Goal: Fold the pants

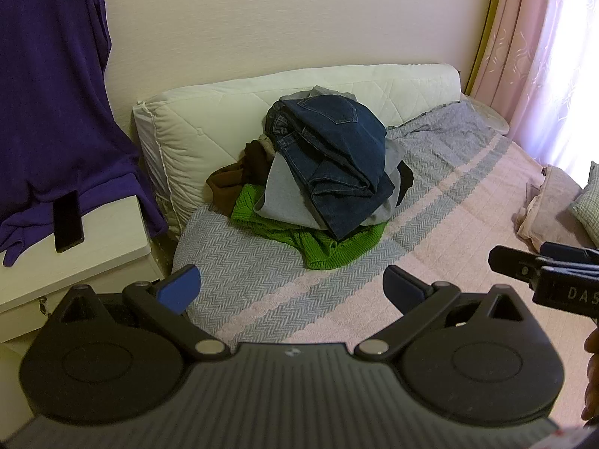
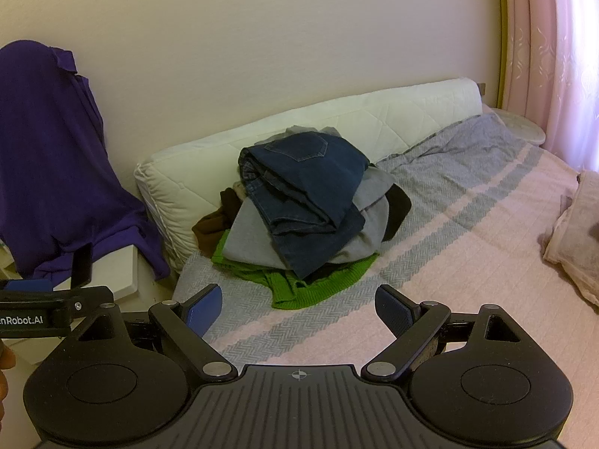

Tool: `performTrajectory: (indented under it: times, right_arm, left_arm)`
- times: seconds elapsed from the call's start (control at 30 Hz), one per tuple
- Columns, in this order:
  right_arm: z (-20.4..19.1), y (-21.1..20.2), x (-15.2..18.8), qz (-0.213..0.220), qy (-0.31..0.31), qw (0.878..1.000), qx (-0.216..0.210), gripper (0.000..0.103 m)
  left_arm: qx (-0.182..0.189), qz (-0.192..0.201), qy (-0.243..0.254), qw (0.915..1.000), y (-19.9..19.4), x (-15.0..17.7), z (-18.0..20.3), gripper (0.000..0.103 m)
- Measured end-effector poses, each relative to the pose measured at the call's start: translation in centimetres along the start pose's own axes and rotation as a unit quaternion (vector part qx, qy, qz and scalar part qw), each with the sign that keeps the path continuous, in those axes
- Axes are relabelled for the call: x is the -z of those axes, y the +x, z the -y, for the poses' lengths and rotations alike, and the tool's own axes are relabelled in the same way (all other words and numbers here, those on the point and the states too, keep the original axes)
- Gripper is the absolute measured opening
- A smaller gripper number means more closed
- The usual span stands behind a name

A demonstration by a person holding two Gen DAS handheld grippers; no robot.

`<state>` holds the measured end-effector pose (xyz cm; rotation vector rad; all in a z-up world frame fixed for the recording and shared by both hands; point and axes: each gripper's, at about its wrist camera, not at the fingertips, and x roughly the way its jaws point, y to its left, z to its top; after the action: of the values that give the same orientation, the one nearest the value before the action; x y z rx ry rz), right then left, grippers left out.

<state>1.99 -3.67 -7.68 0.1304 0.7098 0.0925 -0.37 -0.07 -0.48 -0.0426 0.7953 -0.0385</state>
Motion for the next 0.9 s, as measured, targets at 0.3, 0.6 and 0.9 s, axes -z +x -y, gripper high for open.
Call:
performTrajectory:
  times: [0.3, 0.6, 0.9]
  right_arm:
    - [0.0, 0.0, 0.0, 0.000, 0.000, 1.000, -0.001, 0.086]
    - [0.9, 0.3, 0.4, -0.001, -0.001, 1.000, -0.004, 0.086]
    - [2.1, 0.7, -0.1, -0.006, -0.001, 1.000, -0.012, 0.086]
  left_arm:
    - [-0.001, -0.001, 0.004, 1.0000, -0.2, -0.1, 0.1, 0.102]
    - [-0.001, -0.002, 0.005, 1.0000, -0.3, -0.4, 0.4, 0.102]
    - [-0.008, 0.002, 0.010, 0.9999, -0.1, -0.8, 1.6, 0.102]
